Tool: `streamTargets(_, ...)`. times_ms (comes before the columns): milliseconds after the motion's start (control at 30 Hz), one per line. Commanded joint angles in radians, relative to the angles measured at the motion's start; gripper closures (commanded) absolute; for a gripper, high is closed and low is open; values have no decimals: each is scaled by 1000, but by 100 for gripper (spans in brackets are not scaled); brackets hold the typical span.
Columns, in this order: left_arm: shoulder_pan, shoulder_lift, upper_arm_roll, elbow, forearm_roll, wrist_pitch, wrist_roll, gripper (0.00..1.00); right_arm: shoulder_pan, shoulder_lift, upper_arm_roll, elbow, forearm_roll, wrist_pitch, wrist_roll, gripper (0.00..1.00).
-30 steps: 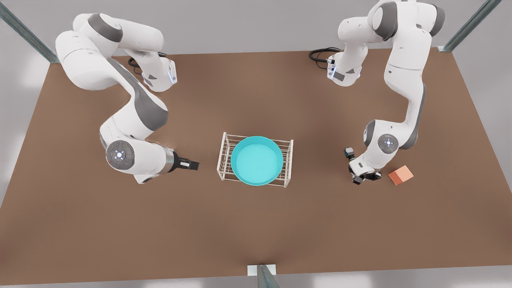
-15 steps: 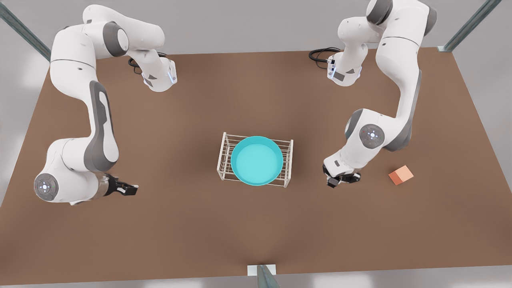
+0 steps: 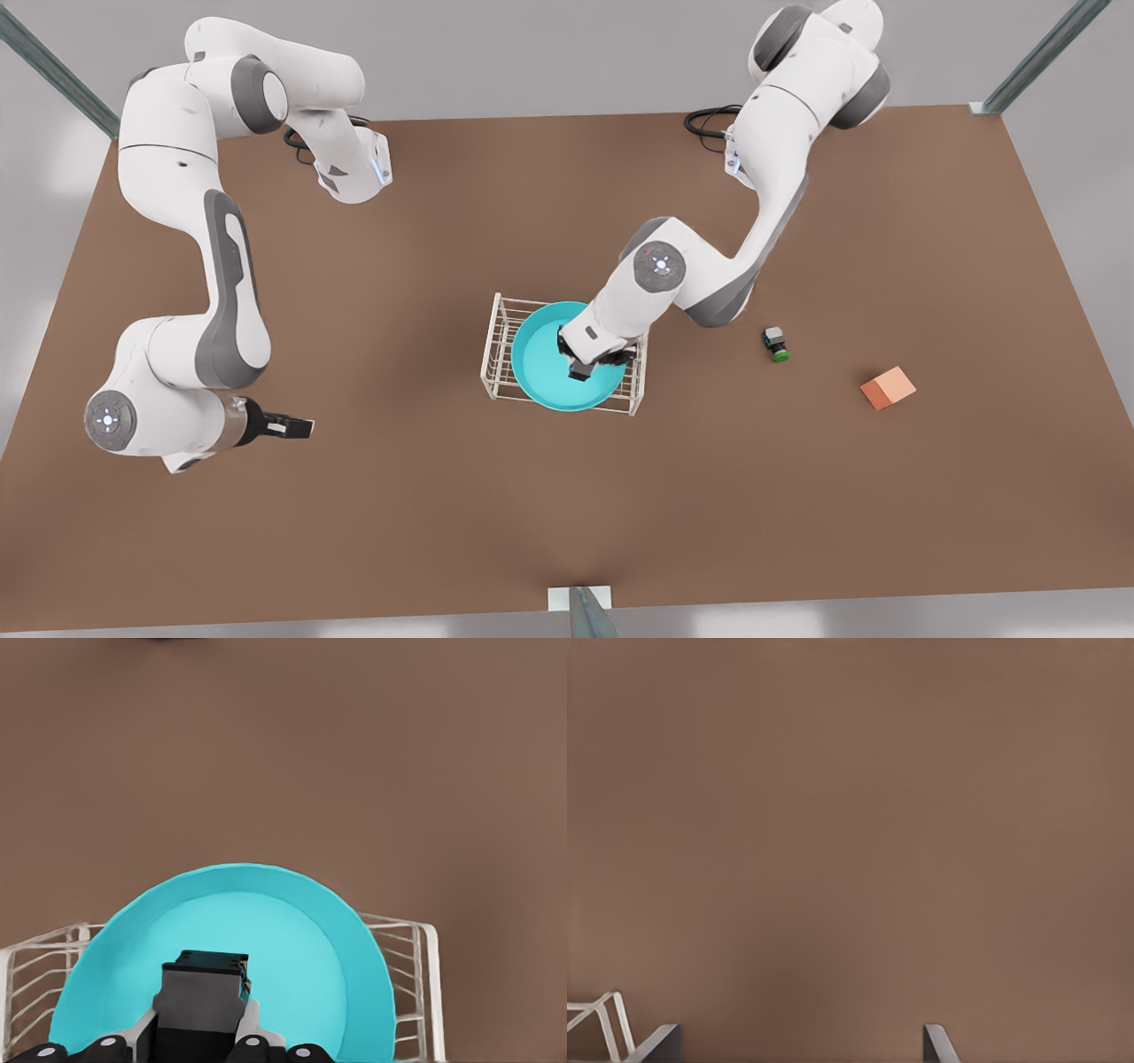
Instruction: Place the plate on the shelf with right arm and place the red button switch in the plate with left arm
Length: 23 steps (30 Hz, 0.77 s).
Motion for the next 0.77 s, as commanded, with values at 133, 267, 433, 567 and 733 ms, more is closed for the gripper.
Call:
streamTargets(133, -49, 48, 3, 8, 33, 41, -630, 58, -1, 3, -4, 2, 1, 12, -136, 0)
streamTargets(267, -43, 34, 3, 19, 80, -108, -611, 0, -1, 3, -2, 2, 1, 23, -130, 0)
streamTargets(433, 127, -154, -3, 20, 47, -534, -382, 0, 2, 8, 2, 2, 1, 23, -128, 0)
streamTargets(567, 403, -256, 8, -12, 54, -648, -53, 0, 2, 11, 2, 2, 1, 24, -130, 0)
streamTargets(733, 462, -243, 8, -24, 60, -646, -53, 0, 3, 15, 2, 4, 1, 24, -127, 0)
